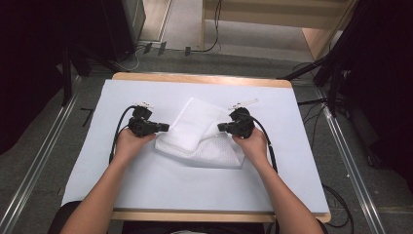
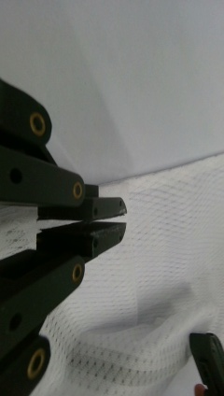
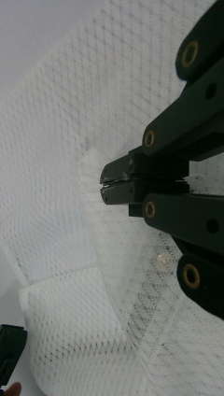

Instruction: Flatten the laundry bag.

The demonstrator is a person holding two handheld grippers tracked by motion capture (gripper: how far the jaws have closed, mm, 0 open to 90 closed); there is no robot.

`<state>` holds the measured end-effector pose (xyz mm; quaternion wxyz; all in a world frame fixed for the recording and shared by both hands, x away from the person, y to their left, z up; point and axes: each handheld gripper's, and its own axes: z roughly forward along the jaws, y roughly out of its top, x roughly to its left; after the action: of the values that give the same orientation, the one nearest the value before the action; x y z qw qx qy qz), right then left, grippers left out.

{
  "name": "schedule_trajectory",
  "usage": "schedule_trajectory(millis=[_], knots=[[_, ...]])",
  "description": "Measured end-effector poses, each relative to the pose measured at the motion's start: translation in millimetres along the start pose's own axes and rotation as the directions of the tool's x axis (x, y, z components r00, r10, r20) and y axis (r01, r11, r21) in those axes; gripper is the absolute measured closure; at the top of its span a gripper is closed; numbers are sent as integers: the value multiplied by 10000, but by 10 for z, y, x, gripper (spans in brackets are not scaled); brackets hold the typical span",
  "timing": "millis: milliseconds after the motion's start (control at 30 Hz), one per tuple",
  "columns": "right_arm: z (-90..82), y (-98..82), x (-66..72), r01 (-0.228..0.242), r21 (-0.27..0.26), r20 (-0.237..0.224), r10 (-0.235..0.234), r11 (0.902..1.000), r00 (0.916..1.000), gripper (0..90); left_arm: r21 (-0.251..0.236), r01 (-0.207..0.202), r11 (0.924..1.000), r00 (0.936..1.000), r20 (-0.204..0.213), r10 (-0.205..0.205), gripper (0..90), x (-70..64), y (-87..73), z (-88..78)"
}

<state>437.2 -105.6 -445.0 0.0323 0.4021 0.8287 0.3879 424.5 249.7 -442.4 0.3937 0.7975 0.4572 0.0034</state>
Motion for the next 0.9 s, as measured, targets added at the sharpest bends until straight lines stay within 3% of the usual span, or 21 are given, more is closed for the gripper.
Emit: schedule_trajectory(millis=[267,333,400,467,567,700,900], knots=[[-89,-59,68,276,127,87,-277,9995,9996,900,390,307,9988,9994,-194,-300,663,12,-16,38],[-95,-64,58,302,118,94,-303,9995,9995,900,577,207,9981,9997,-141,-199,704,3,-17,69],[-100,-69,55,198,119,84,-199,9997,9998,900,705,172,9974,9998,15,-173,801,-4,-19,108],[-104,-71,54,171,138,80,-172,9998,9998,900,785,329,9964,9994,63,-335,884,-9,-21,141],[-114,-72,46,190,104,74,-191,9998,9998,900,524,189,9984,9997,114,-195,895,-36,-5,117],[-188,-72,46,134,-70,-14,-134,9999,9999,900,-245,50,9997,9991,413,-40,895,-101,42,-44],[-481,-156,138,147,-579,-223,-160,9982,9996,900,-986,-246,9948,9979,564,303,891,-189,61,-318]])
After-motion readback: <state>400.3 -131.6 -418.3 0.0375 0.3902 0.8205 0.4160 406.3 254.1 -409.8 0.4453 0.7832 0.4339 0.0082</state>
